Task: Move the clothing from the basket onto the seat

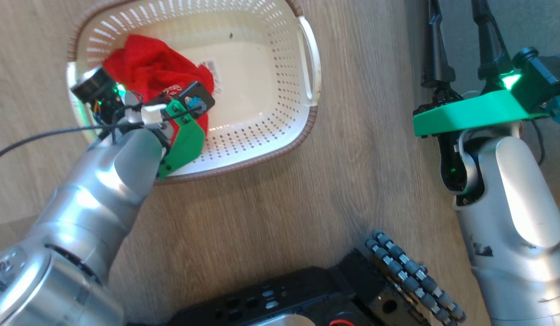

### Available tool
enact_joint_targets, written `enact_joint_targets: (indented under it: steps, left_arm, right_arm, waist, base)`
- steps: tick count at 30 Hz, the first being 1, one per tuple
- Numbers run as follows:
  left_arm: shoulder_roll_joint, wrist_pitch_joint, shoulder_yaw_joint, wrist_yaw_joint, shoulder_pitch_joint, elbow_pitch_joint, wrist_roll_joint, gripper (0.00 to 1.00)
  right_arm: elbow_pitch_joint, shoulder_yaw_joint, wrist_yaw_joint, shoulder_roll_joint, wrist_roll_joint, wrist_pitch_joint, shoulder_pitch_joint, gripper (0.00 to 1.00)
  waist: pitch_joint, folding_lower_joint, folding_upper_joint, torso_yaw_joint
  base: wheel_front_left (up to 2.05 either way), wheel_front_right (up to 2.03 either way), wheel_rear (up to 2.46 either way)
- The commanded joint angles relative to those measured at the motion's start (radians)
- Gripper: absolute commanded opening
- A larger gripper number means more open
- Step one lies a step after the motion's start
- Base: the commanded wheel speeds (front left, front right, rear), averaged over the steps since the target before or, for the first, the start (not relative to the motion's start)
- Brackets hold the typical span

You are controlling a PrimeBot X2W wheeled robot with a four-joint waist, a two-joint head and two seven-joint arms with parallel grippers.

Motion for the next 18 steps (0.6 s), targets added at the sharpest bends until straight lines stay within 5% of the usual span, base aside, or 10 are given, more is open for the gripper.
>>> enact_joint_targets:
  steps: [1, 18]
  left_arm:
    - [-0.004, -0.031, 0.029, 0.006, 0.027, -0.016, -0.021, 0.0]
    - [-0.041, -0.241, 0.121, 0.005, 0.182, -0.179, -0.267, 0.0]
  right_arm:
    - [-0.017, 0.004, 0.007, 0.008, -0.015, -0.005, 0.03, 1.0]
    - [0.059, -0.014, 0.007, 0.008, -0.114, -0.005, 0.08, 1.0]
  waist:
    - [-0.048, 0.0, -0.0001, 0.03]
    - [-0.34, 0.0, -0.0001, 0.166]
  base:
    - [0.0, 0.0, 0.0]
    - [0.0, 0.0, 0.0]
